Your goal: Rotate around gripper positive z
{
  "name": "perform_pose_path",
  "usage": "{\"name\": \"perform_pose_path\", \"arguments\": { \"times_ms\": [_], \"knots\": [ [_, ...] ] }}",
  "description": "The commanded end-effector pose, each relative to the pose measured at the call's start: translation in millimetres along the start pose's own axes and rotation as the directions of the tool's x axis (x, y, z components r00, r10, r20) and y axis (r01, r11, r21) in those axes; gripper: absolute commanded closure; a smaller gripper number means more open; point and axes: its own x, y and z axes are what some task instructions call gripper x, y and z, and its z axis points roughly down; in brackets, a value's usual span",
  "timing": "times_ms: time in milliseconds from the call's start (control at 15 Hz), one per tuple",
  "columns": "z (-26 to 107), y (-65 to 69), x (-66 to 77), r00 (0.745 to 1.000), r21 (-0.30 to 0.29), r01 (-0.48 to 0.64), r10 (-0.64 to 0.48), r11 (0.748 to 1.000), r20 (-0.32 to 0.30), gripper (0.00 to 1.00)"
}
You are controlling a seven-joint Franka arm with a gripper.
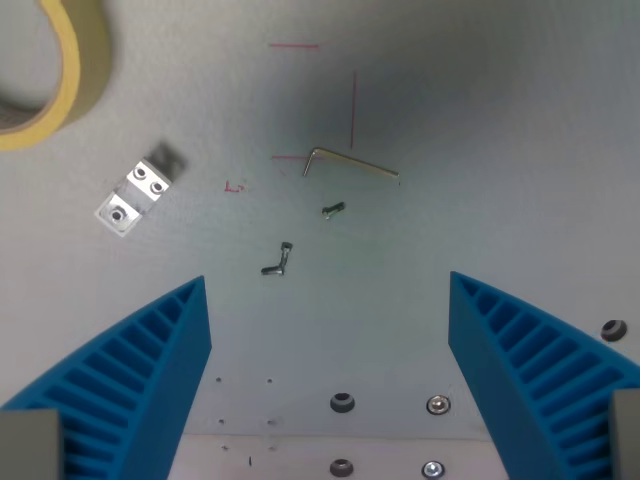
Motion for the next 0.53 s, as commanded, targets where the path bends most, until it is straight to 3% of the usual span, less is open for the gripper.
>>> {"name": "perform_pose_path", "arguments": {
  "times_ms": [67,533],
  "knots": [
    [-2.4,0.1,0.1,0.989,0.000,-0.151,0.151,0.989,-0.005,0.00],
    [-2.4,0.1,0.1,0.970,0.001,-0.242,0.242,0.970,-0.005,0.00]
  ]
}}
